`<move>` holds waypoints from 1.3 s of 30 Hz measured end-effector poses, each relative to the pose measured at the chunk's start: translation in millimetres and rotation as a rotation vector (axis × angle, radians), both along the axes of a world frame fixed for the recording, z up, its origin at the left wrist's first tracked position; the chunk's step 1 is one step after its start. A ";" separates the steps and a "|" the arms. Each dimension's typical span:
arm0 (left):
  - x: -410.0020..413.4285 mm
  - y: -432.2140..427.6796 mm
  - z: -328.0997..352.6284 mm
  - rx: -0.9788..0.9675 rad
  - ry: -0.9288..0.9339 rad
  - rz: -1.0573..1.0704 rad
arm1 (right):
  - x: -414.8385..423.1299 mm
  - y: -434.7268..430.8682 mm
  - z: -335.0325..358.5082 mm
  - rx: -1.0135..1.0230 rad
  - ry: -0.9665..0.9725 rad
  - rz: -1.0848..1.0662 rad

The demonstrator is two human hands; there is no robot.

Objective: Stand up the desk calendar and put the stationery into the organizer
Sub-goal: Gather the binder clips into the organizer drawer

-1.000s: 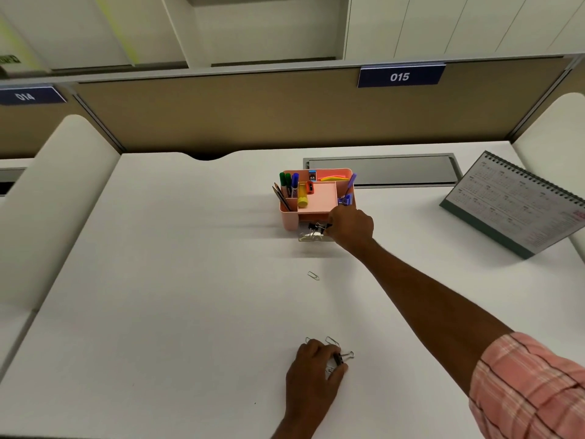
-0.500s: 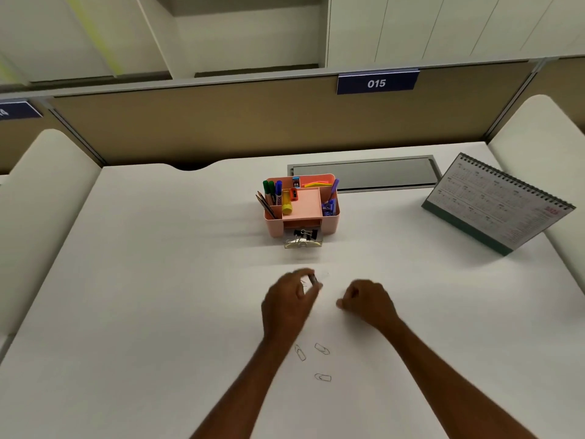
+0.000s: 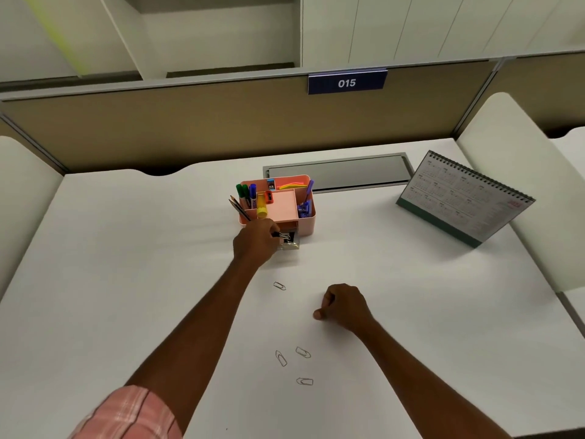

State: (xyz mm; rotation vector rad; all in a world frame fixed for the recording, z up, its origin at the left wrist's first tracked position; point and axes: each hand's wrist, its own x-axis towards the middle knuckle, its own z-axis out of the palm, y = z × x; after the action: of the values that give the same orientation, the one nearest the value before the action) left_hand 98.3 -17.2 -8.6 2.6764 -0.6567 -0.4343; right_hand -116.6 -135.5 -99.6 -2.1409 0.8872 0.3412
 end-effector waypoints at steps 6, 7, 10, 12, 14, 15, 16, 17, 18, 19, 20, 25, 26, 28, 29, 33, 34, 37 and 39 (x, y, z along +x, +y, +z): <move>3.5 -5.5 -0.2 0.044 0.027 -0.001 | 0.3 1.1 3.9 -0.004 0.000 -0.017; 2.0 -5.1 -0.2 0.021 0.024 0.022 | 0.3 1.2 4.4 -0.006 0.001 -0.020; -16.0 -0.6 4.1 -0.208 0.063 0.168 | 0.5 1.3 4.9 -0.006 0.006 -0.027; -40.1 4.0 5.9 -0.551 0.391 0.386 | 0.7 0.8 4.8 -0.005 0.002 -0.026; -63.3 9.2 8.2 -0.888 0.931 0.654 | 0.9 0.0 5.9 -0.011 -0.005 -0.022; -71.4 11.9 5.8 -1.022 1.137 0.764 | 0.4 -0.4 6.4 -0.012 -0.005 -0.021; -76.3 14.7 0.3 -1.135 1.271 0.862 | 0.3 -0.3 6.7 -0.012 -0.004 -0.019; -78.7 17.1 -5.9 -1.228 1.343 0.940 | 0.6 0.2 6.8 -0.015 -0.003 -0.016; -80.2 17.9 -10.0 -1.299 1.379 1.000 | 0.8 0.5 6.8 -0.018 -0.003 -0.014; -80.9 17.5 -13.7 -1.351 1.393 1.044 | 1.0 0.9 6.6 -0.020 -0.001 -0.013; -81.3 15.9 -16.3 -1.392 1.399 1.073 | 1.6 1.1 6.5 -0.021 -0.002 -0.014; -75.0 5.1 -17.9 -1.457 1.380 1.111 | 1.1 2.1 6.5 -0.024 -0.005 -0.009; -74.1 3.8 -16.4 -1.450 1.375 1.103 | 0.9 2.3 6.6 -0.021 -0.005 -0.010; -72.6 1.4 -13.3 -1.438 1.370 1.089 | 0.7 2.0 6.9 -0.014 0.000 -0.016; -71.4 0.2 -11.8 -1.434 1.371 1.080 | 0.9 1.7 6.9 -0.012 0.002 -0.018; -64.2 -5.1 -9.3 -1.421 1.359 1.052 | 0.5 1.9 7.1 -0.013 0.000 -0.022; -62.3 -6.1 -9.1 -1.419 1.352 1.041 | 0.5 2.0 7.0 -0.011 0.001 -0.024; -57.2 -8.5 -7.0 -1.416 1.336 1.008 | 0.7 2.1 7.0 -0.006 0.002 -0.028; -54.2 -10.0 -4.7 -1.411 1.329 0.991 | 1.1 2.0 6.8 -0.001 -0.003 -0.030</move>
State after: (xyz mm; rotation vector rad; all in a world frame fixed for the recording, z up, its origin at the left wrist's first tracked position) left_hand 44.1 -27.2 -13.3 0.7441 0.5981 -0.8082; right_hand -115.5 -133.5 -92.8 -2.1263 0.9165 0.3220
